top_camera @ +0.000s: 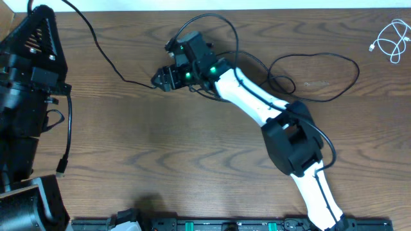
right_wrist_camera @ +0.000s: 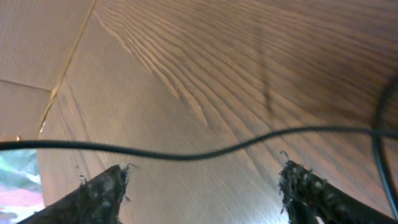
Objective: Untangle cables
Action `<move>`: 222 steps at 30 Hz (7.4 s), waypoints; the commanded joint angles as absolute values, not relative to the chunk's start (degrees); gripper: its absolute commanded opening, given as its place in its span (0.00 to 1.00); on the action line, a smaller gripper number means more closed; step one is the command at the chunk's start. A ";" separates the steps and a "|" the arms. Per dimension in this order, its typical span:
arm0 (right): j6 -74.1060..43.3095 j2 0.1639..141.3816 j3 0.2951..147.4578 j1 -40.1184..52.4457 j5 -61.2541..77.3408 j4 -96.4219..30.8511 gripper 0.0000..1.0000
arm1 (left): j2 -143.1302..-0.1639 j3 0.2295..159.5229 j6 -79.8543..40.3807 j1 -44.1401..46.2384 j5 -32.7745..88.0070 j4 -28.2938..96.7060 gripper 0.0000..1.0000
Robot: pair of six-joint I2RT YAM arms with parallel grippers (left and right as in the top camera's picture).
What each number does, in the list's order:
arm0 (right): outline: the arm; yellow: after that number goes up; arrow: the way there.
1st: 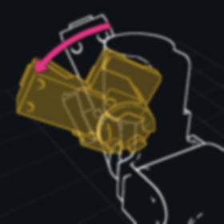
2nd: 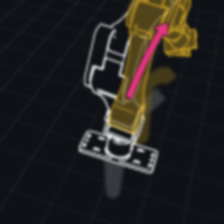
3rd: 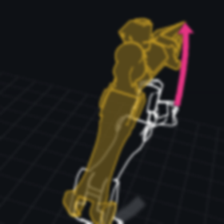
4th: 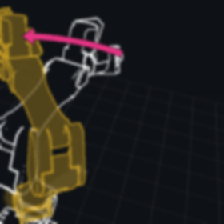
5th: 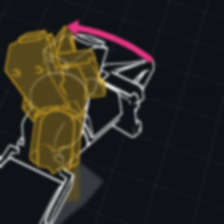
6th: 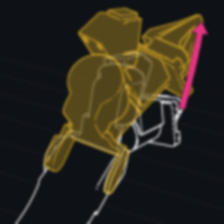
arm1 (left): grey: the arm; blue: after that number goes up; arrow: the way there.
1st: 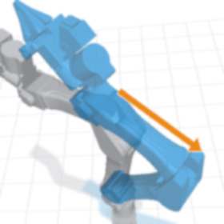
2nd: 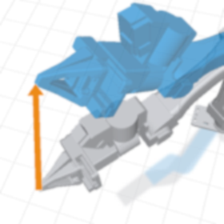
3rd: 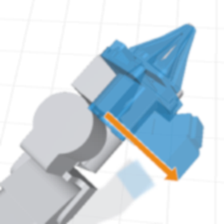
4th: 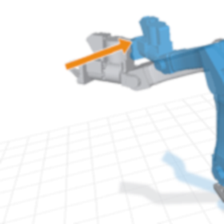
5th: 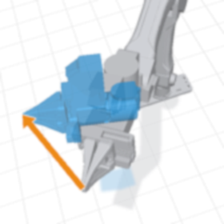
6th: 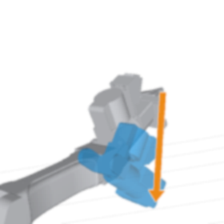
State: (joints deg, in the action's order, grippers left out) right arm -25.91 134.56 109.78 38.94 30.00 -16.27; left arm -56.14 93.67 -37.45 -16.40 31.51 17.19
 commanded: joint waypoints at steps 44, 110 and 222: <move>8.16 137.64 110.48 42.26 28.01 2.07 0.01 | -60.12 94.08 -35.62 -16.69 33.04 25.39 0.07; -10.68 106.76 110.43 22.39 62.63 -28.86 0.12 | -94.32 93.71 -9.06 7.81 45.43 59.31 0.07; -14.20 108.27 110.48 21.58 52.27 -14.61 0.01 | -94.30 93.71 -15.57 8.56 37.95 54.89 0.33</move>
State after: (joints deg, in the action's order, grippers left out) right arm -11.40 109.14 110.45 24.16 53.63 -14.35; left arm -94.08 93.67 -15.27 9.21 44.07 54.70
